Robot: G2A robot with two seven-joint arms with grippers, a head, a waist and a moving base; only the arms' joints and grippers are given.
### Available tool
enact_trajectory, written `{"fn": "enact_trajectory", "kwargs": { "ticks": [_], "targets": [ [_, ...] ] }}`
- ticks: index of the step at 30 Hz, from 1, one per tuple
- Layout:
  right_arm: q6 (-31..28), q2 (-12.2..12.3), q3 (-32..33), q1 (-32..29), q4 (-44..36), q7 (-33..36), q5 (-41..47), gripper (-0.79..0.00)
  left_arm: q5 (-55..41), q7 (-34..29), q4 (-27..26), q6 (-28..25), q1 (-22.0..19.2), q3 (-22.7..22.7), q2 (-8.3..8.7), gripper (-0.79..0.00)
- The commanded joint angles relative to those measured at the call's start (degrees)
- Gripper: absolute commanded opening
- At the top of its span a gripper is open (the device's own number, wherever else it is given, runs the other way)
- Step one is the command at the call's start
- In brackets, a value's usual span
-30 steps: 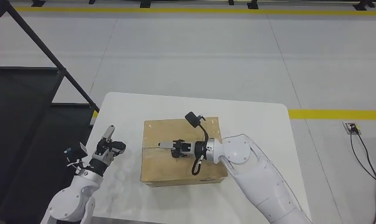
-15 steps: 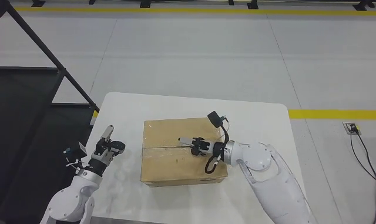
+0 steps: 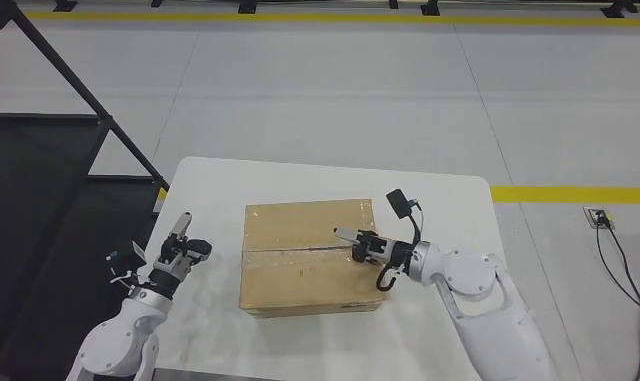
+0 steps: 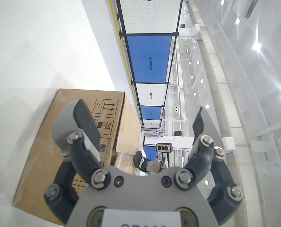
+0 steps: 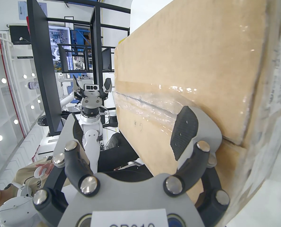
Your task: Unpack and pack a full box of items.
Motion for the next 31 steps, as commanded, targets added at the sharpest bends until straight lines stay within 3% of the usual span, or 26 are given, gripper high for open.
{"fn": "enact_trajectory", "kwargs": {
  "ticks": [1,14,22,31],
  "targets": [
    [0.1,0.3,1.0,-0.7,-0.6,0.1,0.1,0.0,0.0,0.0,-0.1,0.0,0.0,-0.1,0.0,0.0],
    [-3.2,2.6,11.1,-9.8,-8.7,-1.3,2.5,0.0,0.0,1.0,-0.7,0.1,-0.1,-1.1,-0.02,0.0],
    [-10.7,4.0,19.9,-16.8,-12.0,-3.2,5.6,0.0,-0.7,3.7,-1.9,-0.2,-0.2,-2.2,-0.16,0.0],
    [-10.7,4.0,19.9,-16.8,-12.0,-3.2,5.6,0.0,-0.7,4.0,-2.0,-0.2,-0.3,-2.4,-0.16,-0.001]
  ]
}}
